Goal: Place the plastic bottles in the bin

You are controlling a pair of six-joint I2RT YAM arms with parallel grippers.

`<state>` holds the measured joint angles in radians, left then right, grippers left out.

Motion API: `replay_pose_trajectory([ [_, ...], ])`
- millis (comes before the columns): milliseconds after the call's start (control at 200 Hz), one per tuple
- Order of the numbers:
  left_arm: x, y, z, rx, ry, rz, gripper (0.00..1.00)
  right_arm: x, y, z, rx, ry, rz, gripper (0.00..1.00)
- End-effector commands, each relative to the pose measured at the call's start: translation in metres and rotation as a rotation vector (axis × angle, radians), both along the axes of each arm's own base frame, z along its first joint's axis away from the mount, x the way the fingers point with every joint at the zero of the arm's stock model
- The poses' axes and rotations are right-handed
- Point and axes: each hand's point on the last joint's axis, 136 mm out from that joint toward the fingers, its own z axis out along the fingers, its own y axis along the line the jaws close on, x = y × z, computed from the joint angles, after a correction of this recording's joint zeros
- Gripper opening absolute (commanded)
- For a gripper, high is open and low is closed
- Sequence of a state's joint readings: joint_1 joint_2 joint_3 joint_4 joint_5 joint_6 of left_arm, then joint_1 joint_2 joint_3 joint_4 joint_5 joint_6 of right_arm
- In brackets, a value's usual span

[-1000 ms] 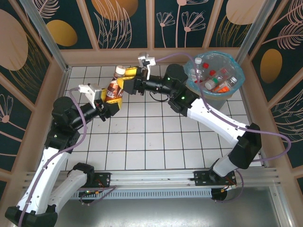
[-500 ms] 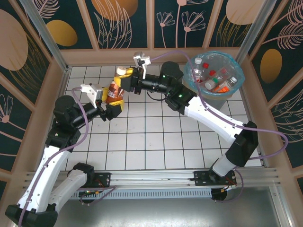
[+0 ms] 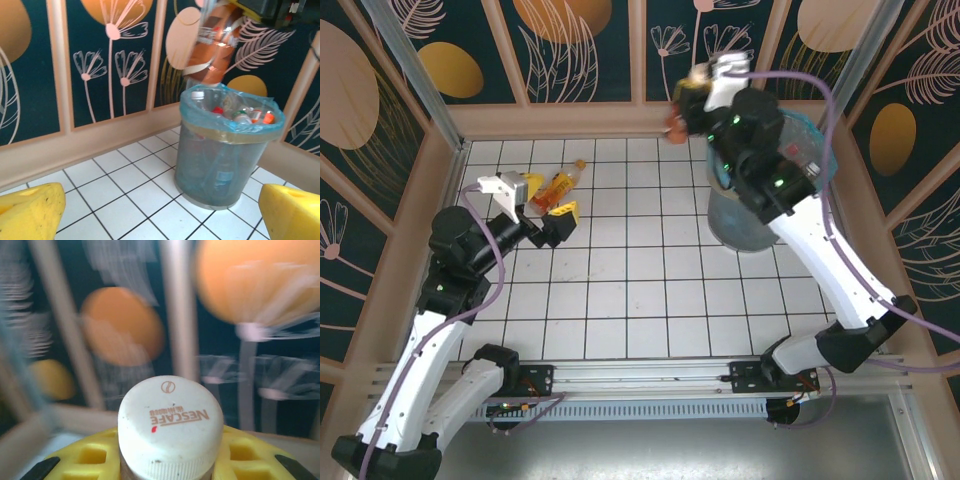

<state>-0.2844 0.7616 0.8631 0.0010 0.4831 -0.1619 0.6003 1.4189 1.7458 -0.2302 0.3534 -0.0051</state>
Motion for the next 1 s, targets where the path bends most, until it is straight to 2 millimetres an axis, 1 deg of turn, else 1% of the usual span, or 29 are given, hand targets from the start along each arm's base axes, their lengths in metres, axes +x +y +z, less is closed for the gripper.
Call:
replay_pose_trajectory([
  [0, 0.011, 0.006, -0.004, -0.028, 0.009, 0.062, 0.99, 0.02, -0.079, -0.033, -0.142, 0.125, -0.339, 0.01],
  [135, 0.012, 0.003, -0.008, -0.038, 0.014, 0.043, 0.98, 0.03, -0.127, -0.035, -0.122, 0.126, -0.462, 0.0],
  [195, 0.013, 0.002, -0.01, -0.032, 0.02, 0.041, 0.98, 0.034, -0.144, -0.042, -0.124, 0.137, -0.516, 0.0],
  [255, 0.015, 0.002, -0.014, -0.021, 0.03, 0.043, 0.99, 0.039, -0.157, -0.054, -0.131, 0.158, -0.55, 0.0],
  [330, 0.017, 0.002, -0.02, -0.011, 0.04, 0.048, 0.98, 0.047, -0.172, -0.078, -0.118, 0.214, -0.573, 0.0],
  [385, 0.019, 0.003, -0.023, -0.007, 0.045, 0.054, 0.98, 0.053, -0.182, -0.097, -0.071, 0.26, -0.569, 0.02],
  [455, 0.02, 0.002, -0.027, -0.006, 0.054, 0.055, 0.99, 0.06, -0.185, -0.122, 0.013, 0.324, -0.511, 0.07],
  [520, 0.021, 0.0, -0.031, -0.005, 0.06, 0.043, 0.99, 0.066, -0.188, -0.144, 0.084, 0.377, -0.479, 0.08],
  [571, 0.021, -0.002, -0.032, -0.002, 0.063, 0.032, 0.99, 0.069, -0.19, -0.156, 0.135, 0.411, -0.457, 0.09],
  [636, 0.022, -0.004, -0.034, 0.003, 0.069, 0.02, 0.99, 0.073, -0.188, -0.169, 0.174, 0.443, -0.427, 0.09],
  [751, 0.024, -0.004, -0.036, 0.017, 0.072, 0.025, 0.99, 0.078, -0.187, -0.187, 0.172, 0.502, -0.43, 0.11],
  [856, 0.027, -0.002, -0.041, 0.026, 0.079, 0.038, 0.99, 0.081, -0.192, -0.204, 0.154, 0.564, -0.449, 0.16],
  [921, 0.027, -0.003, -0.043, 0.03, 0.085, 0.037, 0.99, 0.083, -0.199, -0.217, 0.146, 0.612, -0.473, 0.2],
  [996, 0.027, -0.003, -0.044, 0.034, 0.088, 0.034, 0.99, 0.086, -0.207, -0.227, 0.152, 0.658, -0.494, 0.26],
])
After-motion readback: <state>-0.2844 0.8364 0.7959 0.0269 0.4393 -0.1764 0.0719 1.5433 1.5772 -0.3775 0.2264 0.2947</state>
